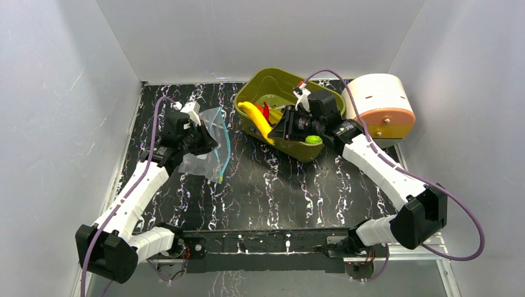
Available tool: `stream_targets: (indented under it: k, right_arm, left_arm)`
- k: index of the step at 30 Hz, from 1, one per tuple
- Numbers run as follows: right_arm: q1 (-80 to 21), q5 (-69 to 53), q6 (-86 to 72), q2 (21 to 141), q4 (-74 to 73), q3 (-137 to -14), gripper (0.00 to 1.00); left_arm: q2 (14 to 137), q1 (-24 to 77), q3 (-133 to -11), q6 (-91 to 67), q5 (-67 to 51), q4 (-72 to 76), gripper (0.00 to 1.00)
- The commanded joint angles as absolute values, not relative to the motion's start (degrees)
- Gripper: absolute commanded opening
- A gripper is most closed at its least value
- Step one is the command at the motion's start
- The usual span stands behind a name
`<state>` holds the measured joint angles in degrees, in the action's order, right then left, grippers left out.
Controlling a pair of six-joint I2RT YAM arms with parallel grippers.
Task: Place the food in the zip-top bag and seal the zipper
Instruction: Pick up the fake fruit from the bin, then place the fake fruit in the zipper food storage bag.
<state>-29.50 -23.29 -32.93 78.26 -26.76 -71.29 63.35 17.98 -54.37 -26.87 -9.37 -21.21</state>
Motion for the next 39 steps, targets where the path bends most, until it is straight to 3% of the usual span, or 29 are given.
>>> stream_targets:
  k: [1, 5, 18, 39]
  right_arm:
    - [-31.86, -31.5, -43.79, 76.22, -16.19, -70.4, 0.06]
    - [-34.33, -37.0, -52.24, 76.96, -10.62, -68.2, 0.06]
    - [-42.26, -34.95, -71.72, 79.32, 1.72, -61.99, 0.09]
    - [-45.33, -31.36, -79.44, 83.46, 5.09, -59.24, 0.09]
  left_arm:
    - [61.78, 18.25, -57.48, -23.43, -8.45, -20.43, 0.0]
    - [59.93, 18.2, -57.42, -21.17, -9.06, -18.97, 0.0]
    - [55.11, 18.19, -55.82, -18.65, -11.54, -17.21, 0.0]
    - [52.08, 18.19, -52.5, -16.46, -17.87, -14.88, 0.0]
